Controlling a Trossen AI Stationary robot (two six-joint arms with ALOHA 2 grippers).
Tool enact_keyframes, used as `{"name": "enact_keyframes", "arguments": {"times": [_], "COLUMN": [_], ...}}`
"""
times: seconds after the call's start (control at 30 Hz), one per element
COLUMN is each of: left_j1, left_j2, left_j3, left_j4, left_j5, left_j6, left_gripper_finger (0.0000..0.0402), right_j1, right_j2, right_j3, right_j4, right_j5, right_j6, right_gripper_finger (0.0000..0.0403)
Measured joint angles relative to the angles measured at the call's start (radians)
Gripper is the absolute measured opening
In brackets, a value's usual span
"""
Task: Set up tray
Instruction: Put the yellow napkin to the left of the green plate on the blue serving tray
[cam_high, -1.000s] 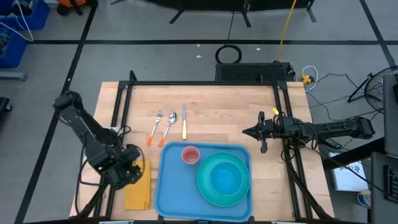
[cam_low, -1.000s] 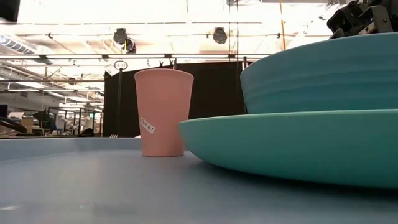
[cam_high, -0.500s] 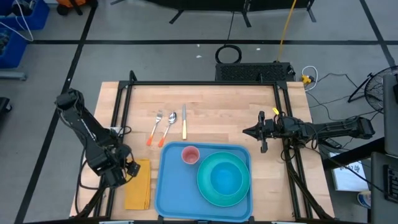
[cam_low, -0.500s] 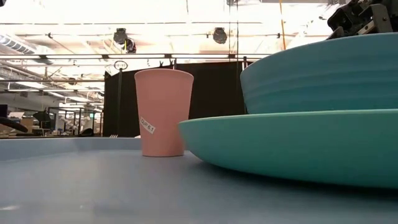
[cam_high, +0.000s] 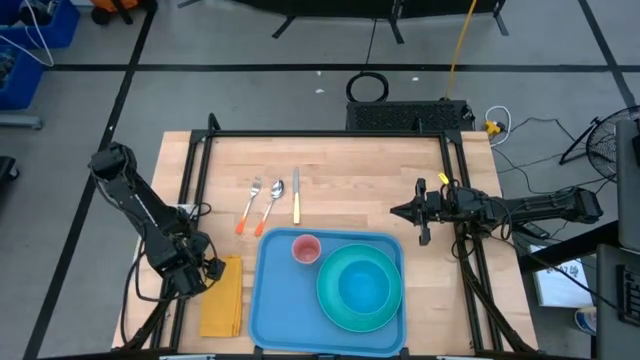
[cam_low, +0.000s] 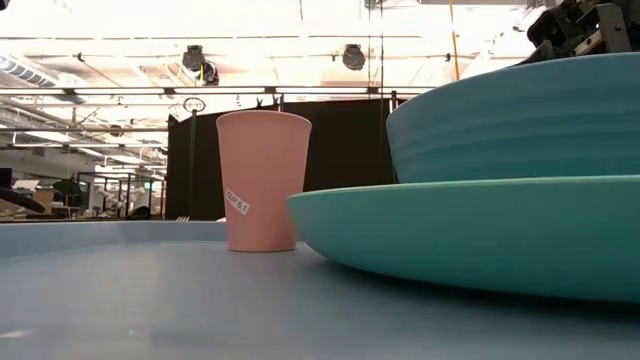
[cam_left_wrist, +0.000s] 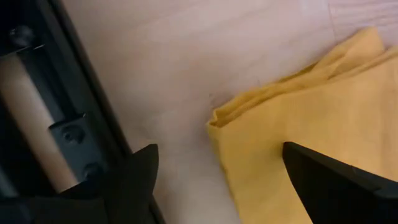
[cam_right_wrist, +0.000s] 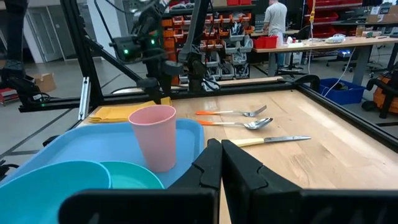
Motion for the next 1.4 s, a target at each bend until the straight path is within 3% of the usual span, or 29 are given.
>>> {"name": "enact_keyframes", "arguments": {"times": [0.17, 0.3, 0.53, 0.63, 0.9, 1.13, 1.27, 1.4], "left_j1": [0.000, -0.001, -0.001, 0.000, 0.000, 0.003, 0.029, 0.103], "left_j2": [-0.003, -0.003, -0.004, -0.004, -0.002, -0.002, -0.003, -0.003], "left_j3": [-0.060, -0.073, -0.071, -0.072, -0.030, 0.216, 0.404, 0.581], "left_j4": [0.082, 0.090, 0.123, 0.140, 0.074, -0.285, -0.503, -0.606], "left_j5": [-0.015, -0.031, -0.098, -0.177, -0.445, -0.592, -0.690, -0.782], "left_j6": [0.004, 0.026, 0.112, 0.131, 0.254, 0.293, 0.362, 0.539], "left_gripper_finger": [0.0308, 0.0253, 0.0085, 0.0017, 0.0008, 0.0008, 0.0008, 0.0008], "right_j1": [0.000, 0.000, 0.000, 0.000, 0.000, 0.000, 0.000, 0.000], "right_j2": [0.000, 0.000, 0.000, 0.000, 0.005, 0.056, 0.130, 0.265], "right_j3": [0.000, 0.000, 0.000, 0.000, 0.000, 0.044, 0.159, 0.312], "right_j4": [0.003, 0.003, 0.025, 0.052, 0.110, 0.181, 0.072, 0.013], "right_j5": [0.000, 0.000, 0.001, 0.000, 0.000, 0.003, 0.003, 0.002], "right_j6": [0.000, 0.000, -0.007, -0.006, 0.002, 0.085, 0.113, 0.109], "right_gripper_finger": [0.0000, 0.0000, 0.0000, 0.0000, 0.0000, 0.0009, 0.0050, 0.0119]}}
